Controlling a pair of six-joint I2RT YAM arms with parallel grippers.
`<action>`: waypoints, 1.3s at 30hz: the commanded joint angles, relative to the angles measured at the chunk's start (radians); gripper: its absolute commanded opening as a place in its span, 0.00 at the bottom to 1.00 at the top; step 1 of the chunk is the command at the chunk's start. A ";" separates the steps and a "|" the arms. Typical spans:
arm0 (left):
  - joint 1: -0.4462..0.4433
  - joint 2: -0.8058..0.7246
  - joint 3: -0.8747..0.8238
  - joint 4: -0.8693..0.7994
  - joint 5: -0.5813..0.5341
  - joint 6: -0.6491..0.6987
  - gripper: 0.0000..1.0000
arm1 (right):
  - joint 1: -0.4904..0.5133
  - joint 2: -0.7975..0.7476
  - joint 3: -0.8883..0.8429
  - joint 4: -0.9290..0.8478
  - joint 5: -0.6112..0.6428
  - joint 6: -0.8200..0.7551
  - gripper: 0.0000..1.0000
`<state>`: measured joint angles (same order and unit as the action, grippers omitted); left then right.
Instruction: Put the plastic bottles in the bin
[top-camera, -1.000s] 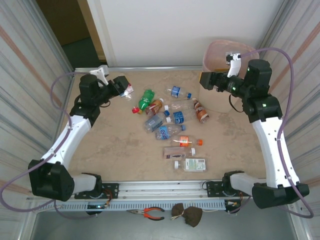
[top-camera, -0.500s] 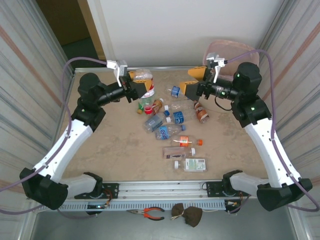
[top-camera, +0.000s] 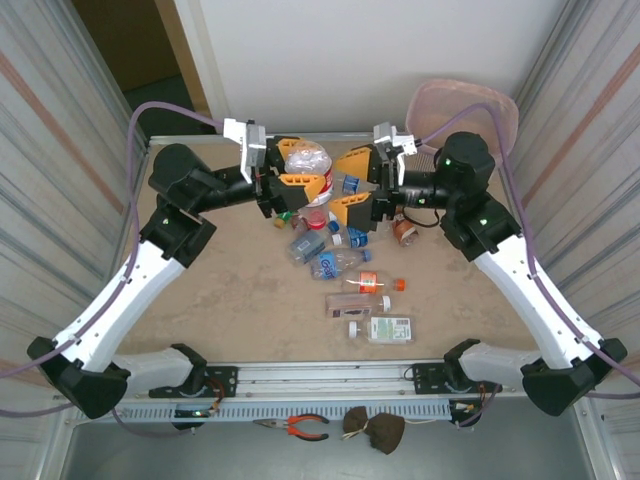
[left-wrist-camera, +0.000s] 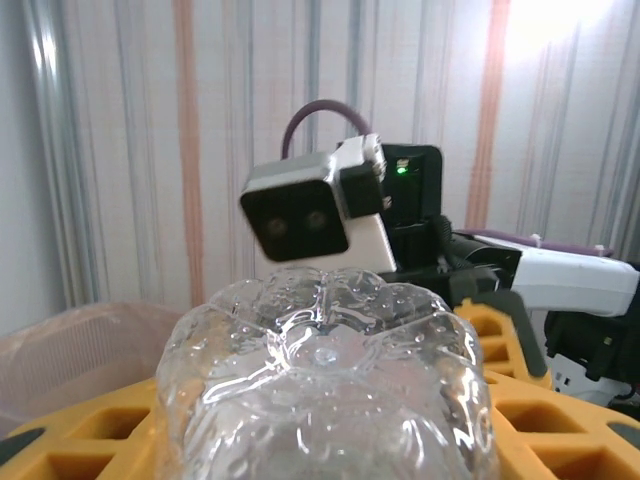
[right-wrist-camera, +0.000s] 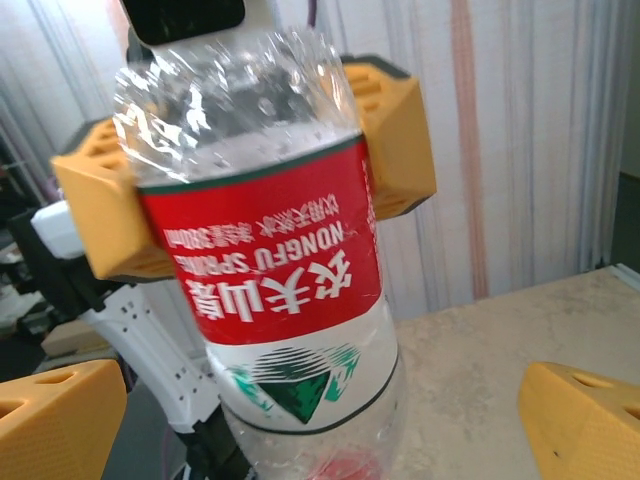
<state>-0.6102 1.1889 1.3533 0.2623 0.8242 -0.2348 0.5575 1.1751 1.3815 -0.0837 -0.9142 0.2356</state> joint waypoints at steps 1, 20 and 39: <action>-0.027 -0.015 0.047 0.001 0.026 0.050 0.55 | 0.037 0.007 0.018 0.049 -0.011 -0.040 0.99; -0.060 -0.037 0.055 -0.041 -0.010 0.093 0.56 | 0.130 0.026 0.012 0.088 -0.004 -0.110 0.73; -0.062 -0.070 0.014 -0.059 -0.086 0.137 0.66 | 0.133 0.036 0.026 0.075 -0.005 -0.074 0.54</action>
<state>-0.6701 1.1542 1.3788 0.1848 0.7914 -0.1410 0.6815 1.2102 1.3815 -0.0162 -0.9096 0.1444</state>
